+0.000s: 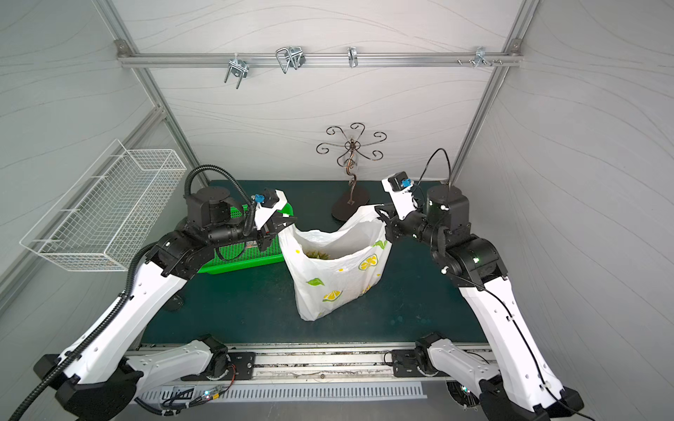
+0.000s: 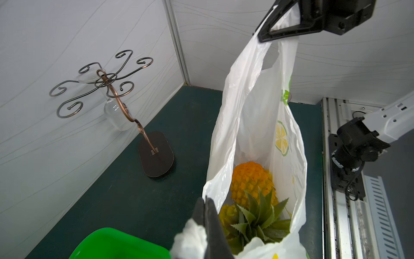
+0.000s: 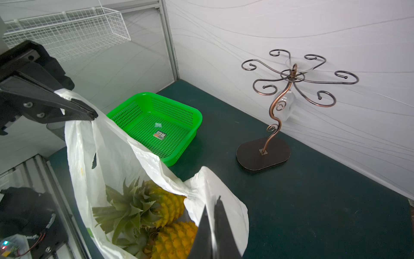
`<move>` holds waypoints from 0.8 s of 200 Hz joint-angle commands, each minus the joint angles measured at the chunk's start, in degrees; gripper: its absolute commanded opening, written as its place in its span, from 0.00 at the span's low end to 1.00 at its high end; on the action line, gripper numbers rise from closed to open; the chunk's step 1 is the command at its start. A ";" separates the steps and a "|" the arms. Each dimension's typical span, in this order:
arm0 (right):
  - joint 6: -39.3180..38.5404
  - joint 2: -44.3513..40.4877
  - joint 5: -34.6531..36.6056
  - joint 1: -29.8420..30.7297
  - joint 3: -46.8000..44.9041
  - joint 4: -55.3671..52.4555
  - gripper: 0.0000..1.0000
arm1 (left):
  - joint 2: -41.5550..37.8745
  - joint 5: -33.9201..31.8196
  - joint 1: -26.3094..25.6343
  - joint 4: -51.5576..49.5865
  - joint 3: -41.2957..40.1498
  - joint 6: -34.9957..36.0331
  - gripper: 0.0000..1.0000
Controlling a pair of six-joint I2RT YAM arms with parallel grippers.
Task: Place the pineapple into a plastic bag & tie a knot
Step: Adjust the plastic bag at the center of the board.
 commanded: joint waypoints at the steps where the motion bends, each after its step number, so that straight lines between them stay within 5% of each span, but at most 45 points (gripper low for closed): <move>1: 3.02 -1.77 2.66 0.23 1.20 7.70 0.00 | 0.18 -4.17 0.01 7.86 4.82 -0.73 0.00; 49: 3.76 -3.50 3.22 2.44 -6.93 5.65 0.00 | -2.77 -1.06 0.01 8.69 -3.59 -1.44 0.00; 105: 2.44 -3.18 1.54 3.95 -4.79 2.91 0.00 | -3.68 1.42 0.01 5.75 -4.74 1.91 0.00; 135: -0.91 -2.17 1.35 3.95 0.66 -1.95 0.52 | -4.17 4.20 0.01 5.83 -4.64 5.09 0.00; 160: -5.72 -1.53 2.52 3.99 6.35 -5.78 0.72 | -4.11 5.83 0.01 5.75 -4.13 6.28 0.00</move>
